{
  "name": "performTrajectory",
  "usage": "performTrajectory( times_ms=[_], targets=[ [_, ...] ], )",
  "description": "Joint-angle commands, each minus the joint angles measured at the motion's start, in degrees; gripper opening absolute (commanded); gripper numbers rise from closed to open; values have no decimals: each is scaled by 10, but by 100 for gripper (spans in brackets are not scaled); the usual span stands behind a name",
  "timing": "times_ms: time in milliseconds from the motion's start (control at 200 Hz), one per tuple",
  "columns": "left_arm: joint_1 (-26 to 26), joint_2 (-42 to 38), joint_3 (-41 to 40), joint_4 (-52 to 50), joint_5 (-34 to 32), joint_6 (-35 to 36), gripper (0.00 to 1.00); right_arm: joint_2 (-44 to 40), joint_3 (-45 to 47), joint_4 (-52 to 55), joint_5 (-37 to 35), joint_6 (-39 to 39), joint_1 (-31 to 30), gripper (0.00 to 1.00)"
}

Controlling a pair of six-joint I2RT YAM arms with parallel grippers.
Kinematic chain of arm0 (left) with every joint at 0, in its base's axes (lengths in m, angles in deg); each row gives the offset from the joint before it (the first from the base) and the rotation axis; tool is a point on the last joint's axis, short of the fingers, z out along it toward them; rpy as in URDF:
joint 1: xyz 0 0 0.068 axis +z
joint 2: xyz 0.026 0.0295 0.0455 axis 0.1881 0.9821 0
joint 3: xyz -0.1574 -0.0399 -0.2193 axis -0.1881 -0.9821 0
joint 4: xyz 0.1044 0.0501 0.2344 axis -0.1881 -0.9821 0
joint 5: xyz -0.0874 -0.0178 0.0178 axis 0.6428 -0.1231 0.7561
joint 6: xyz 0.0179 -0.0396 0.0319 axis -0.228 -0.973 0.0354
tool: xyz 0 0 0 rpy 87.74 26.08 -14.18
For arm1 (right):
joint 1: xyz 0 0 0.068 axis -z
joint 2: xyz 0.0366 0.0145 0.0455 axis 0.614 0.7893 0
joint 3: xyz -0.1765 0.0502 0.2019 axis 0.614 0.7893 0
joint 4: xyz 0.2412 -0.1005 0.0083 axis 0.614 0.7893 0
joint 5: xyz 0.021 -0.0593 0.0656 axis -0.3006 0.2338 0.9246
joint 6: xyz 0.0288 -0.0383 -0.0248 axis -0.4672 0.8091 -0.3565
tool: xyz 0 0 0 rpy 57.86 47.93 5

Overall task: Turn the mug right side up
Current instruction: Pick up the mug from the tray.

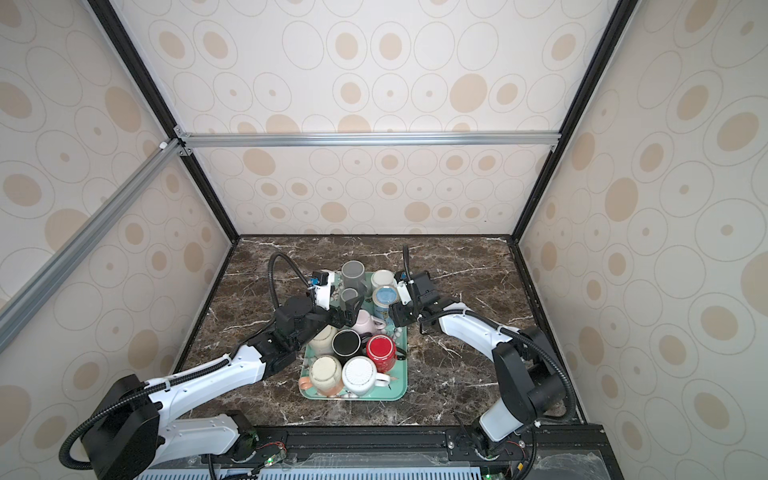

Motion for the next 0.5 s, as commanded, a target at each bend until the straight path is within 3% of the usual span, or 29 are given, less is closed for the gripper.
performTrajectory(
  times_ms=[0,255,410,495],
  targets=[
    [-5,-13,-14,23,25,-6,100,19,-18,18,-19,17,-4,65],
    [-5,-32,-46,48,38,-25,100,41,-42,28,-22,44,-10,55],
    [-5,-40,-59,42,42,-35,100,47,-51,40,-23,54,-17,41],
    [-5,-43,-60,38,41,-34,100,42,-49,42,-32,63,-23,38]
  ],
)
